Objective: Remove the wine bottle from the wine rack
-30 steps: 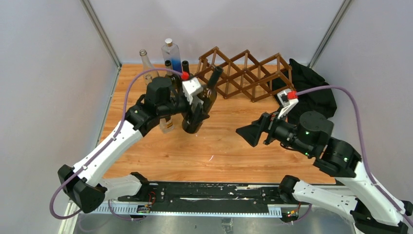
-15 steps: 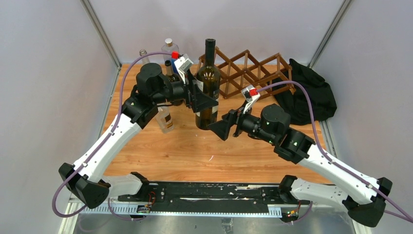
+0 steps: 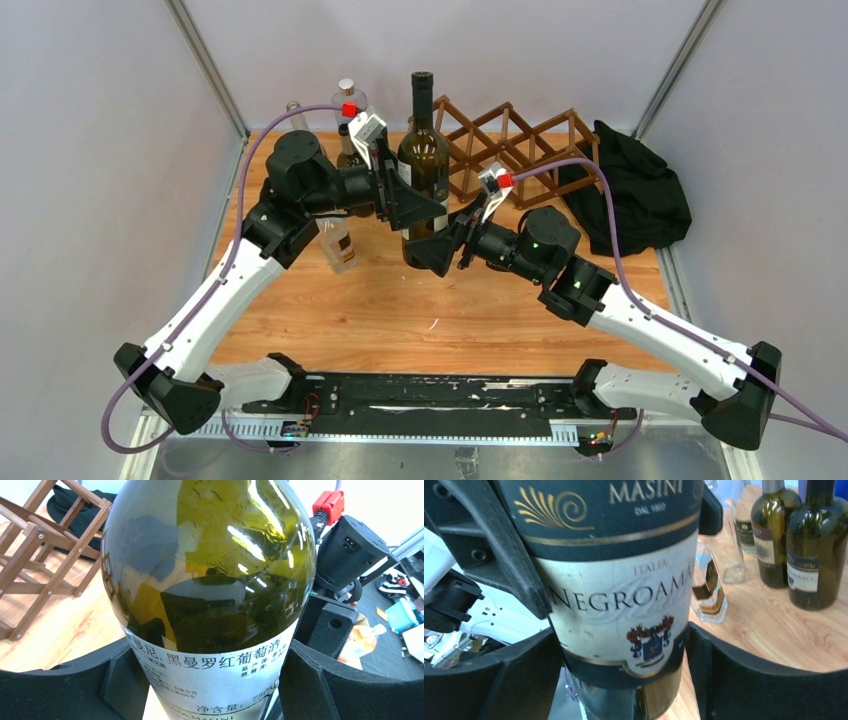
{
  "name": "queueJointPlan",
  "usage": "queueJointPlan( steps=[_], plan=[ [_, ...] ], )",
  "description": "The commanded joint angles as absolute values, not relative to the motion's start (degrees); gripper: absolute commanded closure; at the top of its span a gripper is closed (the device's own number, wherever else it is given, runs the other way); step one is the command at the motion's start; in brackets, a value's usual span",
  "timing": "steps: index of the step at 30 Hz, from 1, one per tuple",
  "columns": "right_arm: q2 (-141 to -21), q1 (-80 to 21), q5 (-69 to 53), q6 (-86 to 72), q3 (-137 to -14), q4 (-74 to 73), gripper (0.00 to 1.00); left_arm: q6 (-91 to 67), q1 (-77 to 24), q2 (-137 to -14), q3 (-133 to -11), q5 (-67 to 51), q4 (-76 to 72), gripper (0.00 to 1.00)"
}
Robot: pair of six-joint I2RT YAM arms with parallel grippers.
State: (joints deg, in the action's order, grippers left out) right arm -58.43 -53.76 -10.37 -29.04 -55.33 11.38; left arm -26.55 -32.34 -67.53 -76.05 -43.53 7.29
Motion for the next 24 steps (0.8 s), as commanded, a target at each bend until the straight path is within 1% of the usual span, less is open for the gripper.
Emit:
queueJointPlan(
  steps=[1,2,3,4,5,6,7,12,15,17,20,21,24],
  plan=[
    [-59.17,-53.55,-11.95,-28.92,-54.73,18.27,0.22,-30.06,-32.25,-64.74,-77.21,-45.75,0.89,1.00],
    [-59.31,-53.55,-12.56,-28.54,-54.74,18.24,0.33,-30.33,-32.28,-64.50,-77.09,-45.79,0.90,0.96],
    [-59.32,-53.53,-12.72,-28.06,-54.75,17.72,0.47,-30.65,-32.19,-64.39,-77.25,-45.38,1.30,0.83],
    [-59.25,-53.53,-12.82,-27.45,-54.82,16.85,0.61,-31.21,-32.25,-64.27,-77.57,-44.65,2.23,0.50],
    [-59.16,-53.53,-12.62,-26.56,-55.03,15.39,0.84,-31.44,-32.24,-64.29,-77.86,-43.89,3.03,0.17],
    [-59.08,-53.53,-12.15,-25.67,-55.82,12.07,0.99,-31.39,-32.26,-64.25,-78.13,-42.61,3.43,0.02],
    [-59.02,-53.51,-11.97,-24.07,-56.28,9.94,1.00,-31.15,-32.19,-64.17,-78.38,-41.39,3.88,0.00],
    [-56.26,-54.40,-10.88,-17.44,-55.69,3.93,1.00,-31.54,-30.39,-65.37,-80.11,-41.07,2.91,0.00],
    [-54.43,-54.66,-10.26,-14.74,-55.09,1.64,1.00,-31.82,-29.60,-66.26,-81.06,-41.66,2.04,0.04],
    [-53.49,-54.67,-10.07,-13.42,-54.61,0.42,1.00,-31.96,-28.79,-66.95,-81.94,-42.14,1.57,0.08],
    [-52.47,-54.77,-9.21,-11.94,-54.21,-2.15,1.00,-31.67,-27.87,-67.85,-83.30,-43.00,1.45,0.17],
    [-51.98,-54.76,-9.22,-11.78,-53.96,-2.27,1.00,-31.57,-27.79,-68.03,-83.49,-43.04,1.45,0.20],
    [-51.52,-54.76,-9.16,-11.47,-53.48,-2.28,1.00,-31.26,-27.60,-68.17,-83.68,-42.94,1.47,0.35]
  ],
)
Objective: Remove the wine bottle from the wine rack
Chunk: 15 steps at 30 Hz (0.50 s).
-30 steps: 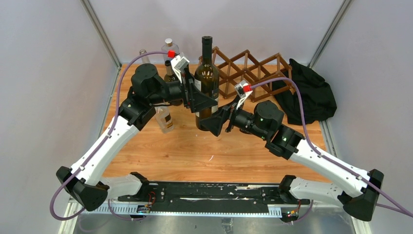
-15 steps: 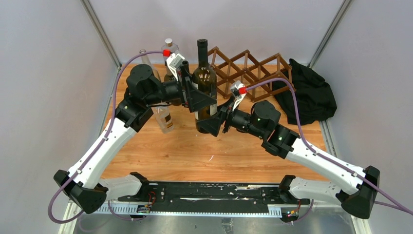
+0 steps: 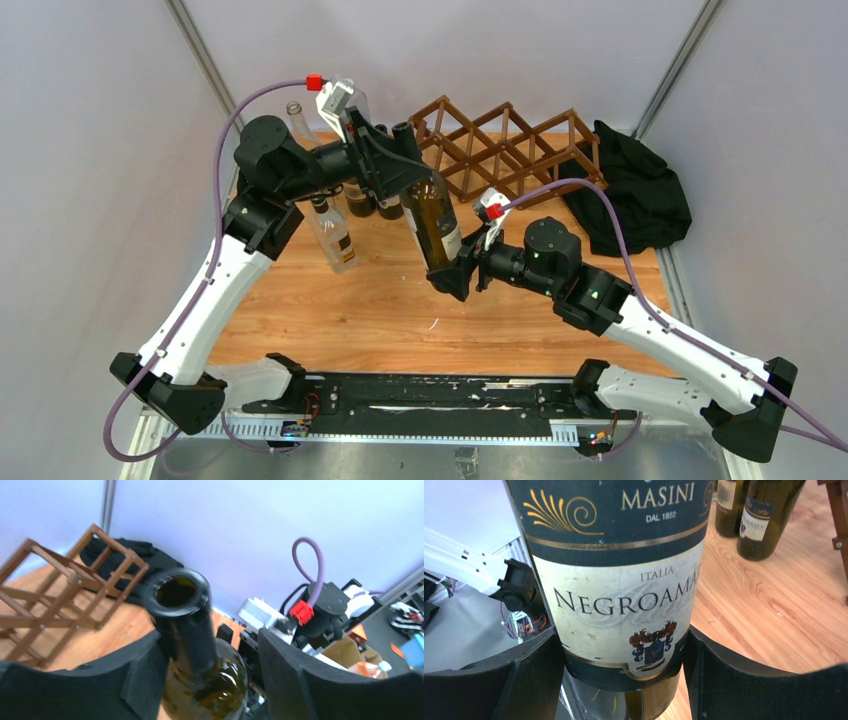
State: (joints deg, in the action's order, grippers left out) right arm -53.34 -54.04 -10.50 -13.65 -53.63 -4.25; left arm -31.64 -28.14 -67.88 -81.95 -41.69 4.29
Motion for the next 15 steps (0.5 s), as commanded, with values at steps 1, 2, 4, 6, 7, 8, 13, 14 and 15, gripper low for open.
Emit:
queueJointPlan(
  steps=[1,2,4,6,7,8,13,14,15],
  plan=[
    [-51.57,-54.76,-9.21,-11.43,-53.44,-2.28,1.00,-31.08,-27.55,-68.17,-83.77,-42.83,1.60,0.40],
    [-51.55,-54.76,-9.09,-11.50,-53.44,-2.32,1.00,-30.78,-27.55,-68.12,-83.84,-42.73,1.83,0.43],
    [-51.66,-54.76,-9.09,-11.75,-53.49,-2.07,1.00,-30.15,-27.58,-67.99,-83.70,-42.63,2.61,0.55],
    [-51.81,-54.85,-9.32,-11.81,-53.45,-1.45,1.00,-29.41,-27.51,-67.71,-83.20,-42.48,3.31,0.68],
    [-51.92,-54.89,-9.46,-11.74,-53.58,-1.15,1.00,-28.96,-27.51,-67.60,-83.04,-42.13,3.79,0.75],
    [-52.05,-54.93,-9.49,-11.61,-53.67,-1.10,1.00,-28.29,-27.51,-67.59,-82.94,-41.84,4.31,0.79],
    [-52.64,-55.11,-8.27,-11.36,-53.72,-2.42,0.62,-24.58,-27.06,-68.44,-83.46,-41.81,7.73,0.93],
    [-52.72,-55.08,-7.45,-11.68,-53.64,-3.04,0.38,-22.80,-26.99,-68.77,-83.71,-41.83,8.65,0.99],
    [-52.73,-55.10,-6.68,-12.29,-53.50,-3.70,0.17,-21.43,-26.91,-69.10,-83.86,-41.73,9.30,1.00]
  ],
)
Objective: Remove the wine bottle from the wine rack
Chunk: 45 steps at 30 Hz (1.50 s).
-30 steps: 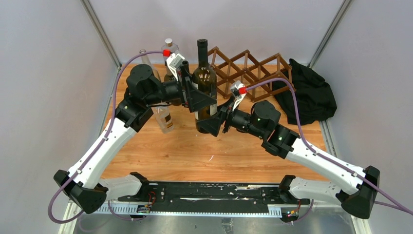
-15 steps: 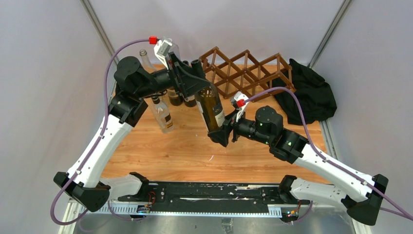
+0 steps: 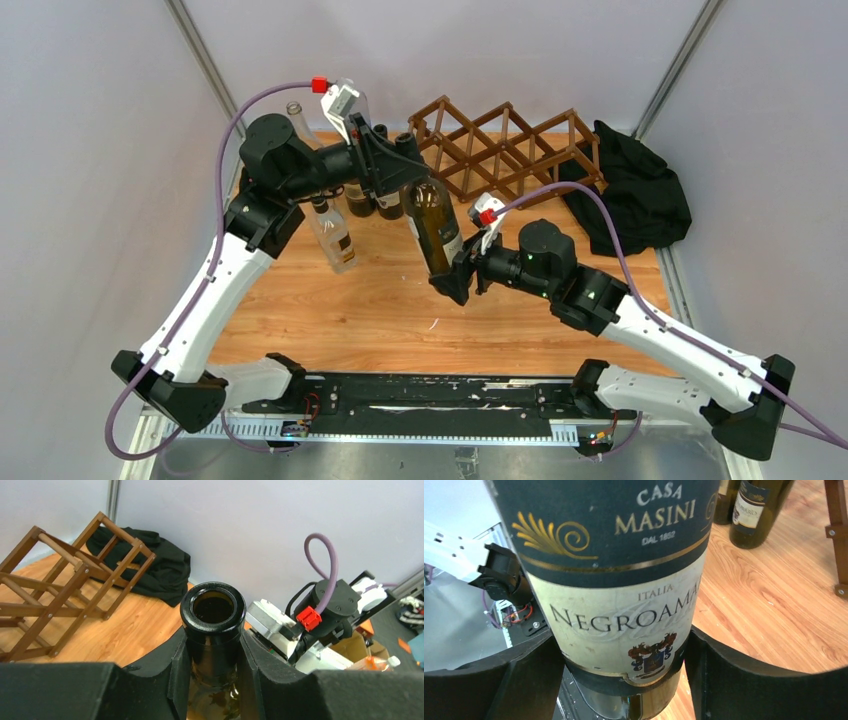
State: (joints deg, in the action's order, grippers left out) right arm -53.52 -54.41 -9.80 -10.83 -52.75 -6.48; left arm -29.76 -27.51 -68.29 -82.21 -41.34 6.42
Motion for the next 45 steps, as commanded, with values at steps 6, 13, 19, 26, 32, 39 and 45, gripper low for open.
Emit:
queueJointPlan(
  steps=[6,13,19,26,32,39,45],
  plan=[
    [-49.94,-55.10,-1.58,-14.57,-51.03,-7.23,0.08,-3.68,-25.99,-70.23,-83.74,-39.58,13.74,1.00],
    [-43.81,-55.02,4.30,-15.91,-46.52,-9.76,0.05,6.39,-24.18,-70.04,-77.41,-36.79,8.11,1.00],
    [-42.60,-54.37,9.26,-17.81,-45.75,-11.37,0.04,13.88,-23.97,-72.16,-72.90,-34.48,8.25,1.00],
    [-43.63,-53.96,10.44,-18.65,-46.84,-12.11,0.03,16.10,-23.73,-74.28,-68.36,-33.13,3.36,1.00],
    [-43.68,-53.39,11.61,-18.93,-46.75,-12.10,0.02,17.18,-23.13,-77.57,-68.35,-33.38,2.45,1.00],
    [-44.41,-52.68,11.65,-19.05,-46.58,-12.04,0.02,14.27,-23.03,-80.49,-69.48,-33.84,-0.90,1.00],
    [-44.87,-52.38,11.61,-19.00,-46.35,-11.58,0.02,11.23,-22.94,-81.28,-69.64,-34.41,-2.73,0.97]
  ],
)
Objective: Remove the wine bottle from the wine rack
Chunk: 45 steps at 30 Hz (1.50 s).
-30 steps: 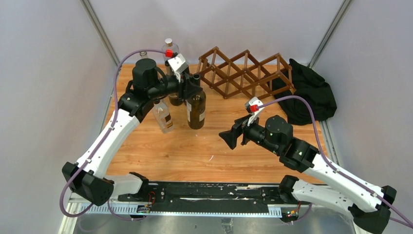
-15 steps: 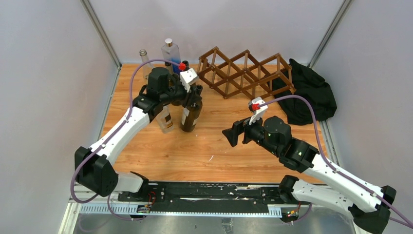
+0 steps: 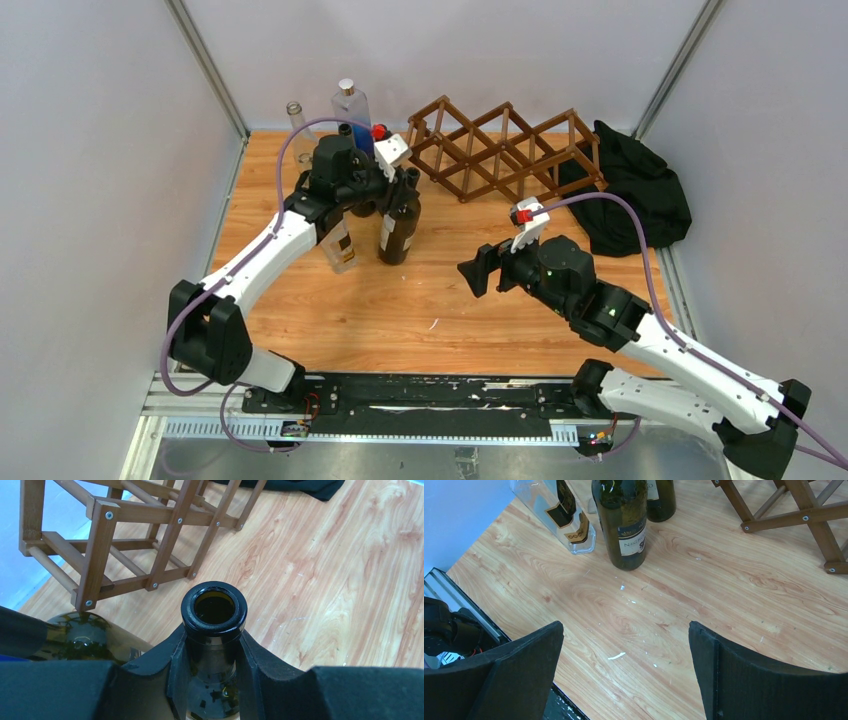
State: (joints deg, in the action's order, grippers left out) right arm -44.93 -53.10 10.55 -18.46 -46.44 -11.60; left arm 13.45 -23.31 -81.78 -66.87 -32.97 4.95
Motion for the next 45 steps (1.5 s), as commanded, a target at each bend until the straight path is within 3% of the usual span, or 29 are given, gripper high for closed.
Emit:
queueJointPlan(
  steps=[1,8,14,18,24,33,45],
  plan=[
    [-44.83,-52.31,11.60,-19.00,-46.26,-11.50,0.02,10.39,-22.94,-81.31,-69.55,-34.37,-3.21,0.96],
    [-44.35,-52.20,11.78,-19.28,-46.21,-11.62,0.01,8.51,-22.85,-83.21,-70.81,-35.48,-5.73,0.92],
    [-43.04,-52.12,12.73,-19.23,-46.31,-12.80,0.01,12.60,-22.55,-81.58,-66.68,-35.76,-2.07,0.65],
    [-42.98,-52.12,13.05,-18.93,-46.79,-13.30,0.01,13.63,-21.95,-80.25,-64.20,-36.30,0.79,0.52],
    [-43.60,-52.08,12.86,-19.04,-47.86,-14.10,0.01,12.23,-21.26,-78.23,-63.53,-36.26,3.05,0.02],
    [-44.03,-52.12,12.25,-19.15,-50.06,-15.98,0.00,9.61,-20.96,-75.52,-70.48,-32.87,13.14,0.00],
    [-42.72,-52.12,19.79,-19.38,-53.86,-23.42,0.00,7.20,-16.50,-78.01,-103.50,-28.66,44.44,0.00]
  ],
)
